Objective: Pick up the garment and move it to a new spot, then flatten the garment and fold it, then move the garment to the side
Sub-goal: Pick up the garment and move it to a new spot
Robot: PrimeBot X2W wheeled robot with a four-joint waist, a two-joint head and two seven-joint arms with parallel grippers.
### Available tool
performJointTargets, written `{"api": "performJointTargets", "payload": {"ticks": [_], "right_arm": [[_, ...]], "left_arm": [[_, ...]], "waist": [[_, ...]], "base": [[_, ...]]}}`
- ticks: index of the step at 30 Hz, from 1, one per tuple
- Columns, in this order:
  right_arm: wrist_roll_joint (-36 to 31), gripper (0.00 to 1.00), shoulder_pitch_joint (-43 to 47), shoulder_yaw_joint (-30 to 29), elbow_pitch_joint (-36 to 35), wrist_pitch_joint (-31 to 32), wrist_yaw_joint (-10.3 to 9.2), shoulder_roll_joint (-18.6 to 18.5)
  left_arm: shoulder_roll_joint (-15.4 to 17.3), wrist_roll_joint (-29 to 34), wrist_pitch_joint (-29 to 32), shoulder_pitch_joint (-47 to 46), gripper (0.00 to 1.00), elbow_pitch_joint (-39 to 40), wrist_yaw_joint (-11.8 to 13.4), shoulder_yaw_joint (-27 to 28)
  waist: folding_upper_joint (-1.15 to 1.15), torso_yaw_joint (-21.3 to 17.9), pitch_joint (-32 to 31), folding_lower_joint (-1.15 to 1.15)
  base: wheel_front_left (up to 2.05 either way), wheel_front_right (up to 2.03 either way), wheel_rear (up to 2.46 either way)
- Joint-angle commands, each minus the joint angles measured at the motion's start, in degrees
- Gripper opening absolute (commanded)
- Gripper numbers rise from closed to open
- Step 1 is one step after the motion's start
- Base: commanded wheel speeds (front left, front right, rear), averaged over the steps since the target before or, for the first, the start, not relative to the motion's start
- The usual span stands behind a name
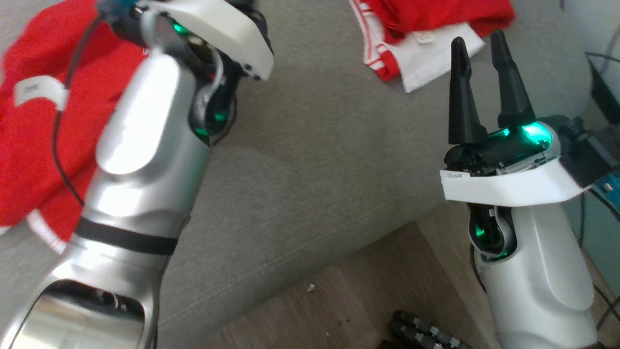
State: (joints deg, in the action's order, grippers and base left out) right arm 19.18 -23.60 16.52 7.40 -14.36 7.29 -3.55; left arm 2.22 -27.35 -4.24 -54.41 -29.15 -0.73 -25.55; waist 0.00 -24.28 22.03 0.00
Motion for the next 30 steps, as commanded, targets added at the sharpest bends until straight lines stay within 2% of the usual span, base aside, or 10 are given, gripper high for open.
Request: {"api": "performJointTargets", "payload": {"ticks": [1, 5, 10, 15, 20, 23, 26, 27, 30], "right_arm": [[0.9, 1.0, -0.97, 0.95, -2.16, -0.61, 0.2, 0.66], [0.92, 1.0, -0.48, 0.07, -2.49, -0.62, 0.2, 0.66], [-0.55, 1.0, -0.15, -1.22, -2.78, -0.62, 0.2, 0.67], [-2.96, 1.0, 0.44, -1.83, -2.48, -0.63, 0.2, 0.67], [-4.71, 1.0, 1.76, -2.04, -1.46, -0.6, 0.2, 0.56], [-5.0, 1.0, 2.93, -2.39, -0.92, -0.24, 0.2, 0.01], [-5.11, 1.0, 4.31, -2.82, -0.54, 0.39, 0.2, -0.63], [-5.11, 1.0, 4.31, -2.82, -0.54, 0.39, 0.2, -0.63], [-5.06, 1.0, 5.85, -2.98, -0.31, 1.12, 0.2, -1.1]], "left_arm": [[0.68, -0.72, -0.91, -3.06, 1.0, 0.53, 0.25, -0.11], [0.67, -3.76, -3.63, -3.9, 1.0, -2.73, 0.4, -2.93], [0.81, -5.71, -7.16, -4.65, 1.0, -5.05, 0.71, -2.51], [4.77, -6.81, -9.6, -2.25, 1.0, -3.69, 0.29, 1.19], [10.76, -7.9, -10.52, 5.94, 1.0, 1.64, -0.01, 5.94], [12.9, -8.67, -10.68, 13.58, 1.0, 6.25, 0.01, 8.5], [13.52, -9.07, -10.73, 21.68, 1.0, 11.75, 0.3, 11.26], [13.52, -9.07, -10.73, 21.68, 1.0, 11.75, 0.3, 11.26], [11.57, -9.53, -10.74, 29.51, 1.0, 17.48, 0.5, 15.04]], "waist": [[0.0, -1.62, 1.07, 0.0], [0.0, -1.0, 0.82, 0.0], [0.0, 3.15, -0.69, 0.0], [0.0, 9.1, -3.32, 0.0], [0.0, 14.89, -6.34, 0.0], [0.0, 17.94, -8.02, 0.0], [0.0, 20.41, -9.37, 0.0], [0.0, 20.41, -9.37, 0.0], [0.0, 22.34, -10.4, 0.0]], "base": [[0.0, 0.0, 0.0], [0.0, 0.0, 0.0], [0.0, 0.0, 0.0], [0.0, 0.0, 0.0], [0.0, 0.0, 0.0], [0.0, 0.0, 0.0], [0.0, 0.0, 0.0], [0.0, 0.0, 0.0], [0.0, 0.0, 0.0]]}}
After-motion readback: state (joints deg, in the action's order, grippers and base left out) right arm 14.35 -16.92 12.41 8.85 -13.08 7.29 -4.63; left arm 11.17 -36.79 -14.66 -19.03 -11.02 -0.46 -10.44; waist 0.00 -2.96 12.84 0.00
